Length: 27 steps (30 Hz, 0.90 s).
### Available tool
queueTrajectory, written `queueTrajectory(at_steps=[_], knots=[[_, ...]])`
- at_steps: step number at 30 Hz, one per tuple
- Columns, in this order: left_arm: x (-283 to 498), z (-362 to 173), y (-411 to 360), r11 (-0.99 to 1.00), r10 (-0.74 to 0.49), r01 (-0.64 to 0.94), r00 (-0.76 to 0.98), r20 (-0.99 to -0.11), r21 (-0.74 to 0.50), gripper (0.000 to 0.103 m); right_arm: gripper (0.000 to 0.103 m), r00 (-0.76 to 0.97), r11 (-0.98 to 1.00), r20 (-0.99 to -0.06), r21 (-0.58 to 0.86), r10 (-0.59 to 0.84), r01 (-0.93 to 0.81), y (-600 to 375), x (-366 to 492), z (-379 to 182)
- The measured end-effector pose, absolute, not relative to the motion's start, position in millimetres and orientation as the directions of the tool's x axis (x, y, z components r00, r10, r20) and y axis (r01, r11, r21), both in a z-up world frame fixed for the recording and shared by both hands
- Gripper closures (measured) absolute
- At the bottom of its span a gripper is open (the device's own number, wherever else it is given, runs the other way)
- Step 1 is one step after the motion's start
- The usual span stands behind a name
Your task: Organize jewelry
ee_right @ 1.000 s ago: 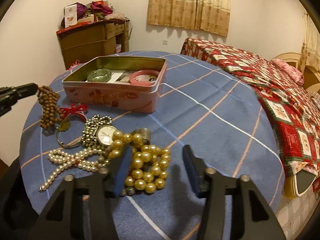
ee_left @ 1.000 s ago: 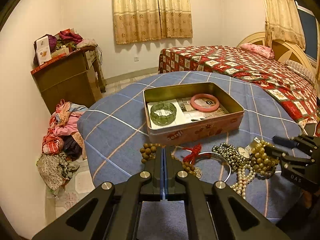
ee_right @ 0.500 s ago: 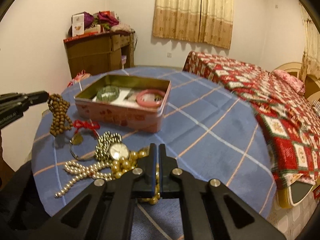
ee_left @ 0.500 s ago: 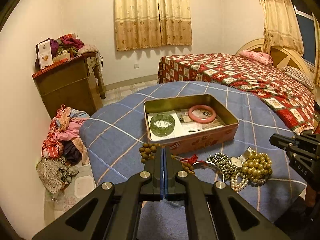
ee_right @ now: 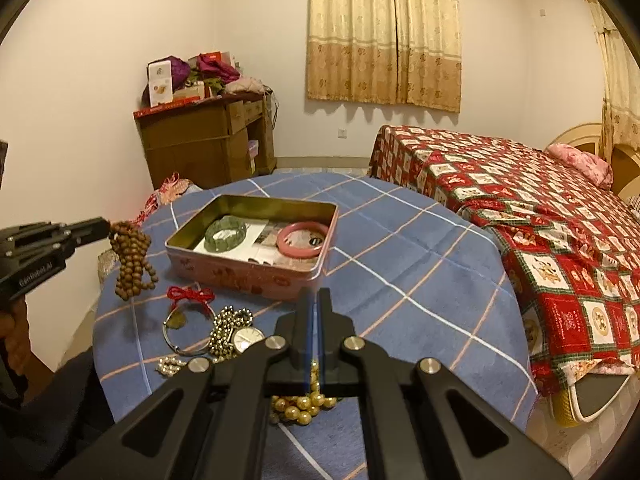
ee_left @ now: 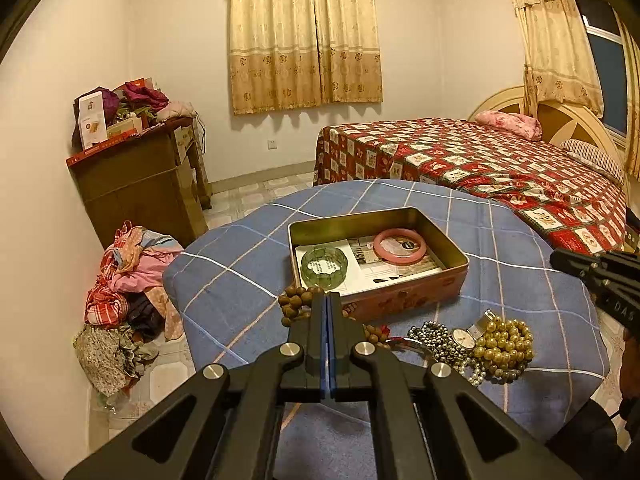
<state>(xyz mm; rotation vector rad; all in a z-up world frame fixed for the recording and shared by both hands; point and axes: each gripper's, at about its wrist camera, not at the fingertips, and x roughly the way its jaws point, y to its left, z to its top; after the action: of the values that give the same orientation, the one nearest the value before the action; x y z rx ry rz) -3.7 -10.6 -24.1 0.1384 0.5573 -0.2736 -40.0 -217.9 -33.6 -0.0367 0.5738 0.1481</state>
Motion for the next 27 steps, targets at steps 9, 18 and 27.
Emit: queueTrajectory(at_steps=[9, 18, 27], knots=[[4.0, -40.7, -11.9, 0.952, -0.219, 0.303, 0.789, -0.574, 0.053, 0.103, 0.099, 0.773, 0.986, -0.617, 0.038, 0.149, -0.160, -223.9, -28.8, -55.9], [13.4, -66.4, -16.2, 0.950, -0.209, 0.309, 0.752, -0.625, 0.055, 0.103, 0.064, 0.658, 0.988, -0.746, -0.004, 0.100, -0.154, -228.5, -19.2, -103.8], [12.0, -71.5, -20.5, 0.943, -0.220, 0.327, 0.742, -0.634, 0.056, 0.103, 0.057, 0.665, 0.986, -0.737, 0.012, 0.120, -0.165, -227.5, -17.6, -106.5]])
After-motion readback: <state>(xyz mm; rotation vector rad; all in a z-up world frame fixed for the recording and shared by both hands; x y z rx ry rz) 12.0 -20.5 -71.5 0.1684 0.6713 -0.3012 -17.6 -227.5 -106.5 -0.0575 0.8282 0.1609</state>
